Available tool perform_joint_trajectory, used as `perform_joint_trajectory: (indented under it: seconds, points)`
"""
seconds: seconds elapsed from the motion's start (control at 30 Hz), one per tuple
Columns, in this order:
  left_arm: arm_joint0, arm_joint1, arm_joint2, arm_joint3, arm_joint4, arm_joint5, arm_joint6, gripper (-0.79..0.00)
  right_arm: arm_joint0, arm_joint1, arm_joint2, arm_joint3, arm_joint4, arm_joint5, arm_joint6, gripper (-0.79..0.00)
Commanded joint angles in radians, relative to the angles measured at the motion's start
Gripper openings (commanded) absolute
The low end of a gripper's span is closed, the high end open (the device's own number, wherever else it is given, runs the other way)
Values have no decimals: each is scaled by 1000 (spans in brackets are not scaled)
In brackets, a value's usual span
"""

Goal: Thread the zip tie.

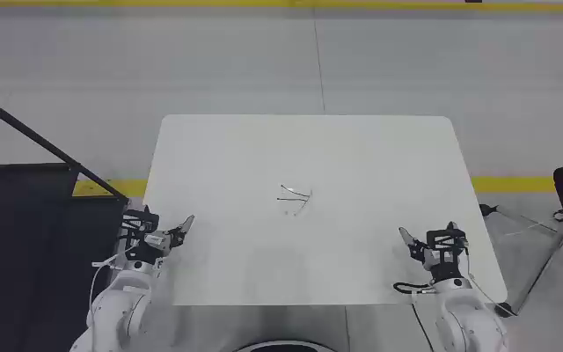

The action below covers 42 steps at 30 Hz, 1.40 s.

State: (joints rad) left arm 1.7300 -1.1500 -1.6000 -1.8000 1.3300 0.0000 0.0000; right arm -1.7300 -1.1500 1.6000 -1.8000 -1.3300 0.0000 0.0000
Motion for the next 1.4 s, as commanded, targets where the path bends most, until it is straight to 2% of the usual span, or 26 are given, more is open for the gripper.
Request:
perform_joint_trajectory:
  seconds: [0.0,0.33,0.47,0.7,0.97,1.1,1.2,1.37]
  points:
    - [0,0,0,0,0,0,0,-1,0,0,0,0,0,0,0,-1]
    - [0,0,0,0,0,0,0,0,0,0,0,0,0,0,0,-1]
    - [-9,4,9,-10,39,-69,7,0,0,0,0,0,0,0,0,0]
    - [-99,7,49,-1,83,-200,-18,0,0,0,0,0,0,0,0,0]
    - [-251,7,118,90,45,-384,-46,0,0,0,0,0,0,0,0,0]
    - [-300,6,158,110,79,-415,-36,0,0,0,0,0,0,0,0,0]
    - [-300,8,173,101,140,-426,-21,0,0,0,0,0,0,0,0,0]
    - [-300,8,173,101,140,-426,-21,0,0,0,0,0,0,0,0,0]
